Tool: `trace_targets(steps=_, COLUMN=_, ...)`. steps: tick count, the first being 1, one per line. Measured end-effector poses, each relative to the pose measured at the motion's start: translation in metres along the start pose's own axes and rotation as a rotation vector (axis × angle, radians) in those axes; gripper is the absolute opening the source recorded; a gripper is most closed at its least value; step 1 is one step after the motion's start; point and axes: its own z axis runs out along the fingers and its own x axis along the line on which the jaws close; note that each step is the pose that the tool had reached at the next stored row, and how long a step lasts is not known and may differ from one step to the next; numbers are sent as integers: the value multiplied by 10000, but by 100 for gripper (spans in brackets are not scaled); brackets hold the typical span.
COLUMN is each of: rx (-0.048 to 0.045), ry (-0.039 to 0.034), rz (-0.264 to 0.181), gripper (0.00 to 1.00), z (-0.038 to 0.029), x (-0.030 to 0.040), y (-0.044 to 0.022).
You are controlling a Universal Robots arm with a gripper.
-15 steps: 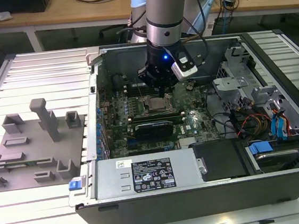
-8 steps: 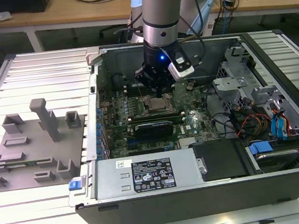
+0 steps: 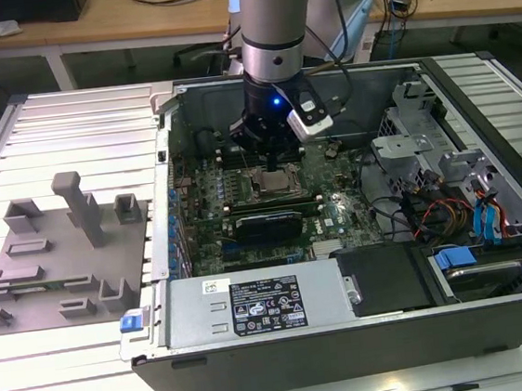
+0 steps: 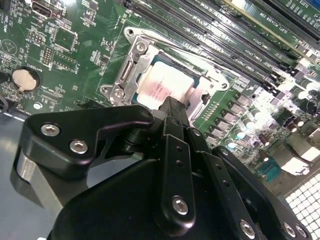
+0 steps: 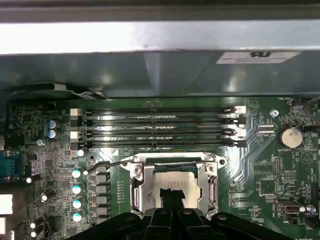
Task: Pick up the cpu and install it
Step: 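Close the cpu cover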
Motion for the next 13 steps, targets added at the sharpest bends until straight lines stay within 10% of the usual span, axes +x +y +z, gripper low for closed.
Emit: trace_targets(steps=13, rx=-7, ry=2, rz=-1158, gripper=11, z=33, x=74, y=-73)
